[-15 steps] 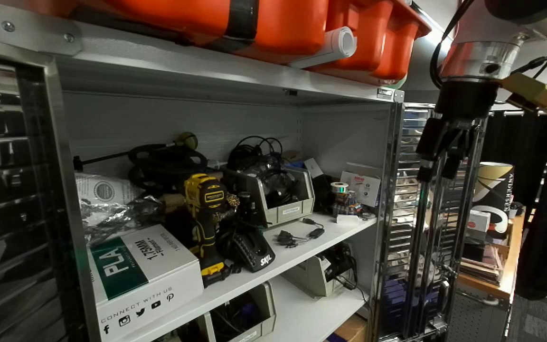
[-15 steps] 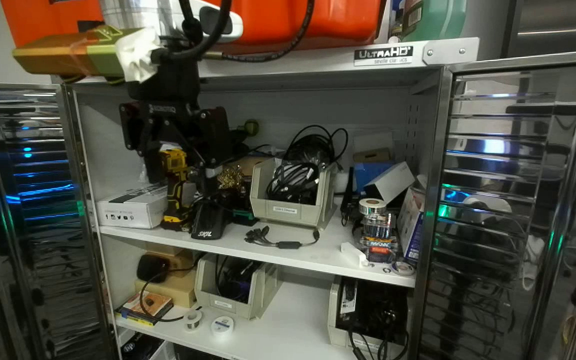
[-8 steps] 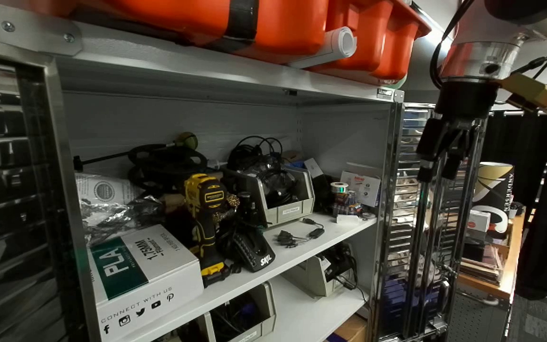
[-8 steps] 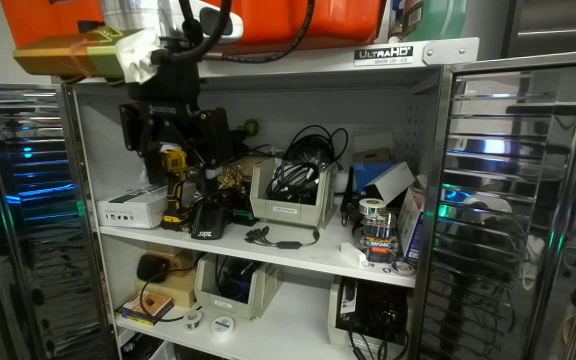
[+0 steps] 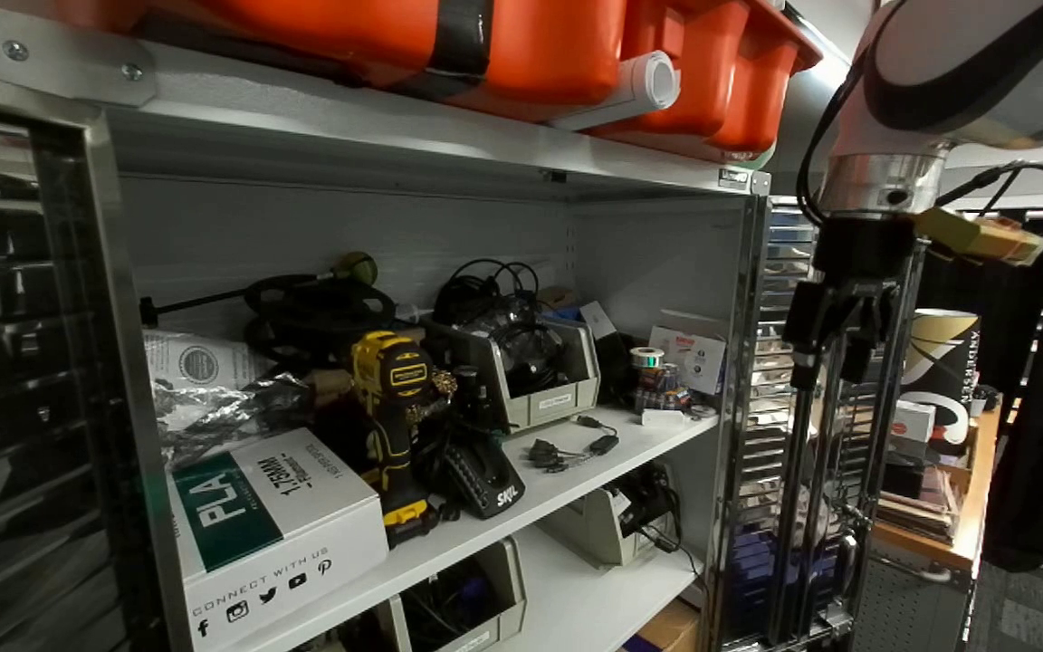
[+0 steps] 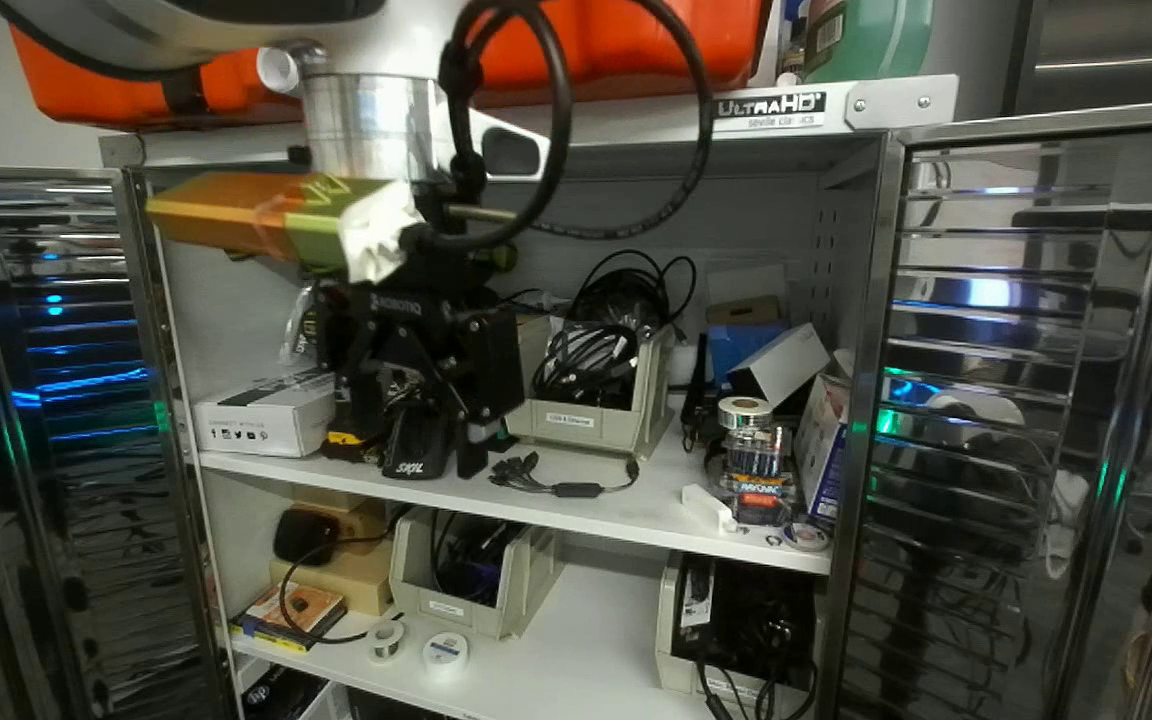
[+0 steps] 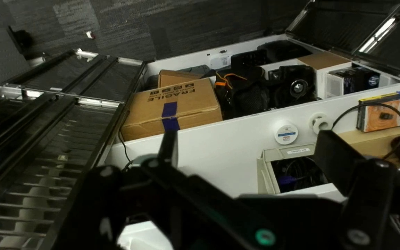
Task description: Put the multi USB charging cable in the gray box
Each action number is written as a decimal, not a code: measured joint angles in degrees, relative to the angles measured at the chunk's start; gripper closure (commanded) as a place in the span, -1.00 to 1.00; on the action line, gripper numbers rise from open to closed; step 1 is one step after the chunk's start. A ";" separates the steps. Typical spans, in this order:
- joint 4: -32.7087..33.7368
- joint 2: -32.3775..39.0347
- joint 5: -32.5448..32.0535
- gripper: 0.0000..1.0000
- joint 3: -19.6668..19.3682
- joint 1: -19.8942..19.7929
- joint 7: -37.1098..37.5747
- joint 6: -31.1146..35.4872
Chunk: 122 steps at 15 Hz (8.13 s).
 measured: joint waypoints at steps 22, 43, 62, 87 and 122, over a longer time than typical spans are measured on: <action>10.78 33.06 -5.02 -1.00 1.74 -0.60 16.09 35.36; 29.56 48.79 3.60 -1.00 4.38 3.15 24.62 35.50; 35.88 52.64 3.03 -0.09 3.22 3.58 28.06 25.57; 22.75 42.90 -2.92 0.72 0.72 3.49 27.14 29.64; 31.93 50.64 0.04 0.72 0.50 8.18 20.93 76.61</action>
